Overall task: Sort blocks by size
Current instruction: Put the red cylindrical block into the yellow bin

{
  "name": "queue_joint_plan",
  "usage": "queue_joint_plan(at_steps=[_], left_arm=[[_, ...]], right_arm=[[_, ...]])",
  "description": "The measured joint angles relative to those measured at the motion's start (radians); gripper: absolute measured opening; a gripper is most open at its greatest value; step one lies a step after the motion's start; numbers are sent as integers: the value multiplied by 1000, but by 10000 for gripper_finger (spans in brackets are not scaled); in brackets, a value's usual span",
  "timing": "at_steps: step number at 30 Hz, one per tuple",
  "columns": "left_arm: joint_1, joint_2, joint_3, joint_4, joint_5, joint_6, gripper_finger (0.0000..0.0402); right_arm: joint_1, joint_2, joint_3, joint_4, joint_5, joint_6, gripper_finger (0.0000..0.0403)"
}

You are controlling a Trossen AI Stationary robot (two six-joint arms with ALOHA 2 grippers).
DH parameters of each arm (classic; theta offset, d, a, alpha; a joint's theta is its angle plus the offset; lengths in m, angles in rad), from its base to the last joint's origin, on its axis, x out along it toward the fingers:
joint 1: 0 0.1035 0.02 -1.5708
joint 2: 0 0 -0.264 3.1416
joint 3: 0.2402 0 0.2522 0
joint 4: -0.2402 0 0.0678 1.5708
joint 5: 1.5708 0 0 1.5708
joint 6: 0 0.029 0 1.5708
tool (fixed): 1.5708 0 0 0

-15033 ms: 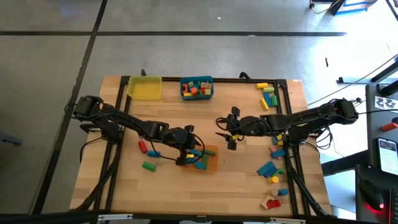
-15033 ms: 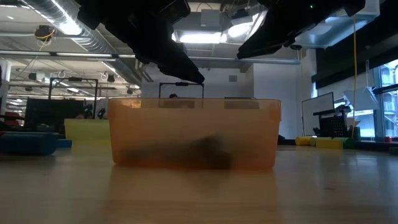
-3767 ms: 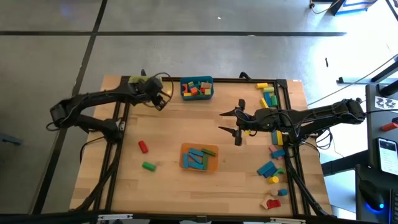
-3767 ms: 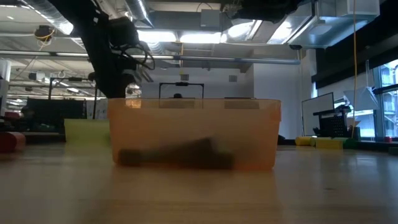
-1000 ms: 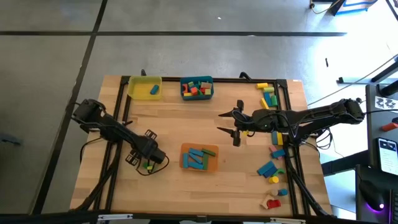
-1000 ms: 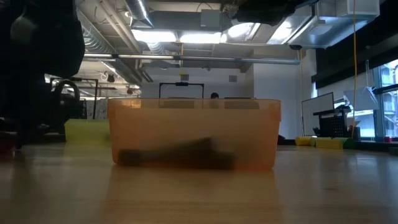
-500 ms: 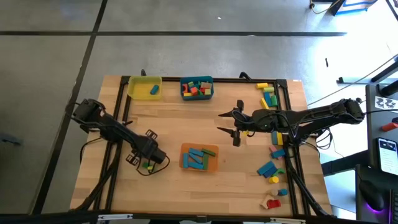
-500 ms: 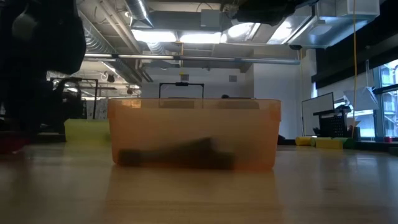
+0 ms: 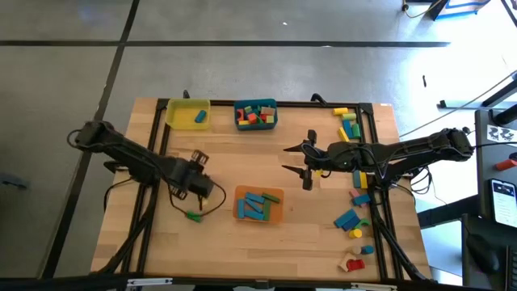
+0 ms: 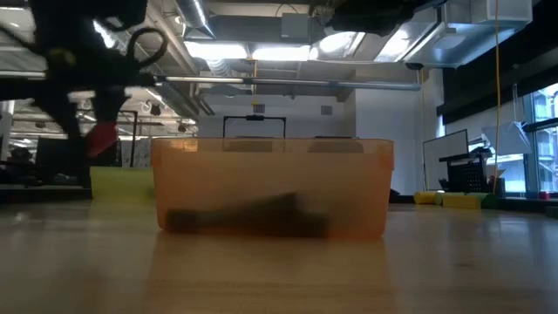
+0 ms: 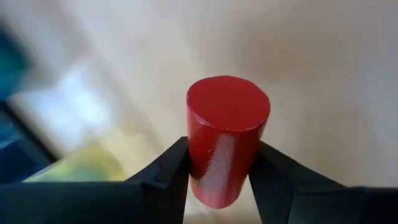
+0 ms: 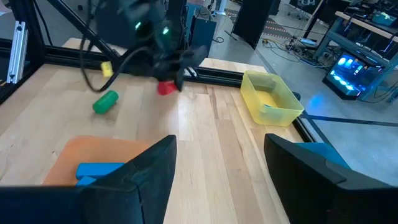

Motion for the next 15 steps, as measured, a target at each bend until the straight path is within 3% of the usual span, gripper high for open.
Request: queue_joint_plan(at_steps=[5, 15], left_arm=[[91, -132, 0, 51, -85, 50, 122], [354, -321, 0, 264, -92, 48, 127]], right_arm=[[0, 0, 0, 0, 0, 0, 241], [0, 0, 0, 0, 0, 0, 241]])
